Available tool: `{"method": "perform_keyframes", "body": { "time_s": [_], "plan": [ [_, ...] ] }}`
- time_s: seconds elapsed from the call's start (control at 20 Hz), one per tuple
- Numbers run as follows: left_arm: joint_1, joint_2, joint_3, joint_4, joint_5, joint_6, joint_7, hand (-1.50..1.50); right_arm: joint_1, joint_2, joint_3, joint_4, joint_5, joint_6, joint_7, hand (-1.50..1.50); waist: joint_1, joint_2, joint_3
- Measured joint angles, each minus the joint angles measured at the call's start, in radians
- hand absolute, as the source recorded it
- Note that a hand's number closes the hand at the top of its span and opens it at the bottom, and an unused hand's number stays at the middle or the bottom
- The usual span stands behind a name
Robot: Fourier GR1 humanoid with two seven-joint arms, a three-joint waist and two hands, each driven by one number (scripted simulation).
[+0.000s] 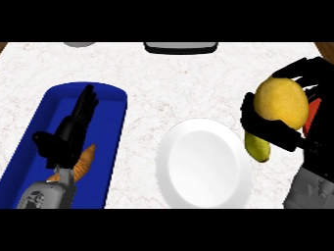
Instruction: Pick the lemon from the plate and place it in the bowl
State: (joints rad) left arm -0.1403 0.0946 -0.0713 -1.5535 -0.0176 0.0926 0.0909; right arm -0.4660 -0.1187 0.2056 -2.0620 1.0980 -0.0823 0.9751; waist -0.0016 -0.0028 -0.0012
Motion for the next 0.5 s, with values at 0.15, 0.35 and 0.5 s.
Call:
{"method": "perform_keyframes", "body": {
  "time_s": [0.15,0.35,0.5],
  "plan": [
    [-0.024,-0.003,0.009,0.007,0.002,0.001,0.018,0.0,-0.067,-0.021,-0.075,-0.005,-0.013,0.064,0.024,1.5,0.0,0.001,0.0],
    [-0.013,-0.017,-0.003,0.007,-0.01,0.003,0.008,0.0,-0.153,-0.064,-0.179,0.07,-0.045,0.1,0.02,1.5,0.003,0.002,0.001],
    [-0.009,-0.019,0.0,0.018,-0.013,0.0,-0.004,0.0,-0.187,-0.095,-0.256,0.123,-0.092,0.117,0.01,1.5,0.003,0.002,0.001]
  ]
}}
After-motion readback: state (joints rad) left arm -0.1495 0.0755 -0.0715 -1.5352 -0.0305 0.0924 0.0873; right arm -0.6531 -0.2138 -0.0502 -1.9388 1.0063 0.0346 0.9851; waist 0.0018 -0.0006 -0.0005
